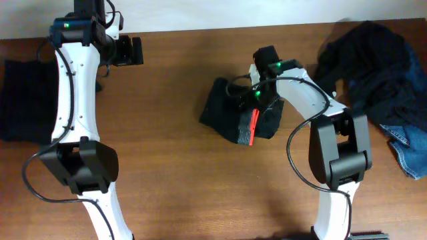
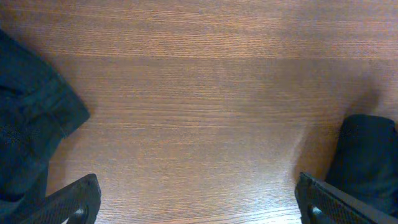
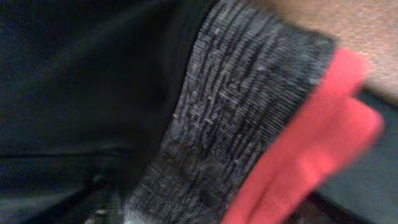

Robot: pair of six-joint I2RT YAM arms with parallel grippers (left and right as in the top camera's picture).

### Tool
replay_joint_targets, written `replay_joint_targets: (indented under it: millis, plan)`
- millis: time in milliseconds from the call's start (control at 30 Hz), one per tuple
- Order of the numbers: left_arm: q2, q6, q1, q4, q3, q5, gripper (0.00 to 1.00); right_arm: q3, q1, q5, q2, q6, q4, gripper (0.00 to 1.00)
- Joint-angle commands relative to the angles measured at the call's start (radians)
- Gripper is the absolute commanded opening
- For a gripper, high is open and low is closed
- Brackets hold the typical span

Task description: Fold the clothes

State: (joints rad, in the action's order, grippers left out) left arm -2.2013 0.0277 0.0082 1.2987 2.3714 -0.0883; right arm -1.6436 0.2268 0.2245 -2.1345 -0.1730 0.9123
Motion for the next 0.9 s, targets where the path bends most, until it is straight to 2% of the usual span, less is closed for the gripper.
replay_joint_targets:
  millis: [0,33,133,267,333,433,533,733,767,867]
  plan:
    - [0.004,0.002,0.004,0.003,0.012,0.010,0.99,-0.053,-0.012,-0.005,0.002,-0.115,0.034,0.70]
    - [0.004,0.002,0.004,0.003,0.012,0.010,1.00,-0.053,-0.012,0.021,0.002,-0.134,0.042,0.63]
    - [0.004,0.002,0.004,0.003,0.012,0.010,0.99,-0.053,-0.011,0.087,0.002,-0.155,0.050,0.53]
    - [0.004,0.002,0.004,0.003,0.012,0.010,0.99,-0.053,-0.011,0.089,0.002,-0.178,0.066,0.53]
    - [0.004,0.002,0.004,0.004,0.012,0.010,1.00,-0.053,-0.011,0.077,0.002,-0.182,0.074,0.54]
    - [0.004,0.002,0.004,0.004,0.012,0.010,0.99,-0.053,-0.011,0.029,0.002,-0.187,0.079,0.67]
    - [0.004,0.002,0.004,0.004,0.012,0.010,0.99,-0.053,-0.011,-0.016,0.002,-0.211,0.079,0.73]
    - [0.004,0.002,0.004,0.011,0.012,0.010,0.99,-0.046,-0.011,-0.028,-0.001,-0.281,0.058,0.75]
    - [0.004,0.002,0.004,0.012,0.012,0.010,0.99,-0.042,-0.011,-0.027,-0.005,-0.305,0.048,0.73]
    - [0.004,0.002,0.004,0.012,0.012,0.010,0.99,-0.029,-0.011,-0.021,-0.014,-0.370,0.032,0.57]
